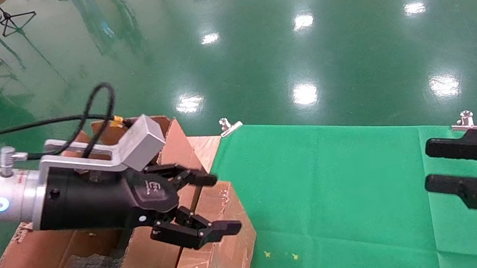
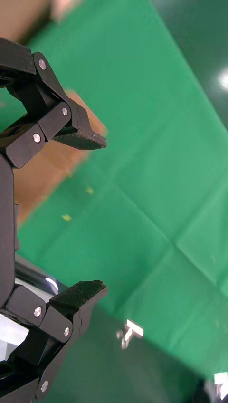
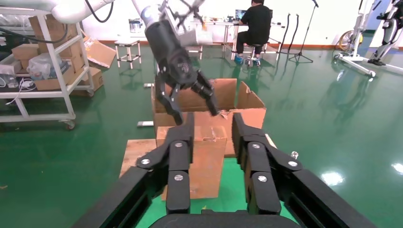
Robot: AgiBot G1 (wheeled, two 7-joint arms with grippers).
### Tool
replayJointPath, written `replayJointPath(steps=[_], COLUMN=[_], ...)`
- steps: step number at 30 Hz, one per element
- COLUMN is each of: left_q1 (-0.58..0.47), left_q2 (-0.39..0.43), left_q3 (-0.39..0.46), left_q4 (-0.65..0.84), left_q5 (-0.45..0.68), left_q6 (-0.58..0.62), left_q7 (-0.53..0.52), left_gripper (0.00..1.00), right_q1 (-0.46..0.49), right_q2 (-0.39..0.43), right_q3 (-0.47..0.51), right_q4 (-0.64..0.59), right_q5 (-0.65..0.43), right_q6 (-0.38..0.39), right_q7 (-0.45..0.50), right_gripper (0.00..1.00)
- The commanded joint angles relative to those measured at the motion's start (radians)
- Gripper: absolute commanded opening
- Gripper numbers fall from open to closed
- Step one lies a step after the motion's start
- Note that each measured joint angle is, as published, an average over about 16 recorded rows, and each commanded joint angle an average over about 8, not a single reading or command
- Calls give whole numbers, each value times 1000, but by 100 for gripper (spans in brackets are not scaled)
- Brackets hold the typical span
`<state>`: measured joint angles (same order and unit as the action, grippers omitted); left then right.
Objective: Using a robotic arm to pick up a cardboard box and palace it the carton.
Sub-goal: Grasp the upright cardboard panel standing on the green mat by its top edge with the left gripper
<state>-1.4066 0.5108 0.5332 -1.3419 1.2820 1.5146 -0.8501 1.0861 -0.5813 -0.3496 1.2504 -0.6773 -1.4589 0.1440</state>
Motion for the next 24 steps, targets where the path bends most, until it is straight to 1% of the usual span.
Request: replayJointPath(steps=[1,6,10,17,24], left_q1=[-29,-139,-212,-317,-416], left_q2=[4,50,91,141,158], left_q3=[18,103,196,395,577], left_q4=[0,-4,-3,-1,-1], left_q5=[46,177,231,250,240], left_q6=[8,46,65,73,68], left_q7=[-60,-262,-377,-514,-598], left_gripper=[100,100,100,100,100], right_q1=[0,0,0,0,0], right_q2=[0,0,0,0,0], right_q3=[0,0,0,0,0], right_q4=[0,0,0,0,0], right_q5=[0,0,0,0,0], right_q6=[0,0,0,0,0], right_q7=[0,0,0,0,0], right_gripper=[0,0,0,0,0])
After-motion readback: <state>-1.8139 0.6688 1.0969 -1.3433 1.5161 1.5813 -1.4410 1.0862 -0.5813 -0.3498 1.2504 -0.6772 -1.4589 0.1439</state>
